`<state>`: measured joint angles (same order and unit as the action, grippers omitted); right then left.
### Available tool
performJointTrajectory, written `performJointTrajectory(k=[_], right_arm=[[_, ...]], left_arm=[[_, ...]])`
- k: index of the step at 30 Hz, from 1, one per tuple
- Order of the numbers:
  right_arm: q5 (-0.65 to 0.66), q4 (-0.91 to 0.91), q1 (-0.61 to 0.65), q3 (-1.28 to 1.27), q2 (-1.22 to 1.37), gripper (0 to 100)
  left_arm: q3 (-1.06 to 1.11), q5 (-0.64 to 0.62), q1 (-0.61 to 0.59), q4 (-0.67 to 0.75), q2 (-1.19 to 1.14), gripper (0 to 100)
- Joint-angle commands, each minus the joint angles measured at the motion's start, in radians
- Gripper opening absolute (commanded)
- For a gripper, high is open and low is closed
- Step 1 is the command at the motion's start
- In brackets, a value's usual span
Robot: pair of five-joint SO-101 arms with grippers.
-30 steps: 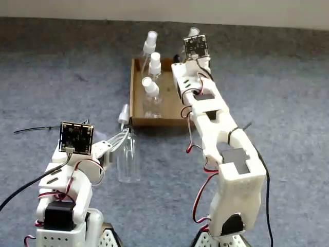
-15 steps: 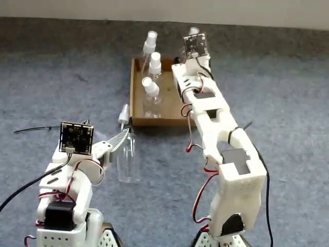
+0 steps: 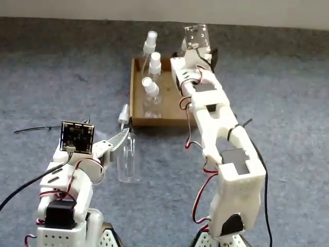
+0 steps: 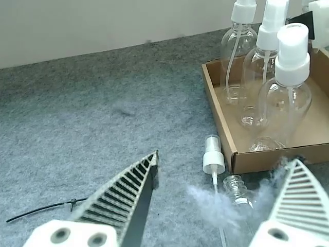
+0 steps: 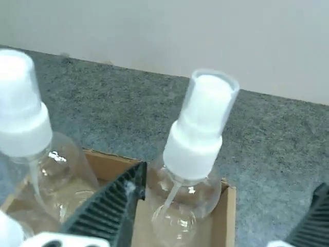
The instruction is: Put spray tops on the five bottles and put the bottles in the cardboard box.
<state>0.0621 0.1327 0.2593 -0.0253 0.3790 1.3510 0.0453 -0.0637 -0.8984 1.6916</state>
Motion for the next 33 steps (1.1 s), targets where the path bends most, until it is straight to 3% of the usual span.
performJointTrajectory(k=[1, 12, 21, 25, 28, 33], right_arm=[[-0.014, 0.047, 0.008, 0.122, -0.076, 40.7], [-0.018, 0.335, 0.010, 0.464, -0.074, 40.7], [-0.020, 0.750, 0.016, 0.819, -0.074, 39.3], [-0.020, 0.980, 0.070, 0.921, -0.074, 27.3], [-0.020, 1.175, 0.134, 0.974, -0.074, 20.1], [-0.021, 1.460, 0.298, 1.000, -0.070, 19.5]], left_arm=[[-0.004, -0.003, -0.007, 0.021, 0.001, 35], [-0.004, -0.003, -0.007, 0.021, 0.001, 35], [0.004, -0.003, -0.007, 0.021, 0.002, 35], [0.004, -0.003, -0.021, 0.021, 0.008, 35], [-0.002, -0.006, -0.094, 0.038, 0.008, 35], [0.005, -0.009, -0.245, 0.140, -0.002, 35]])
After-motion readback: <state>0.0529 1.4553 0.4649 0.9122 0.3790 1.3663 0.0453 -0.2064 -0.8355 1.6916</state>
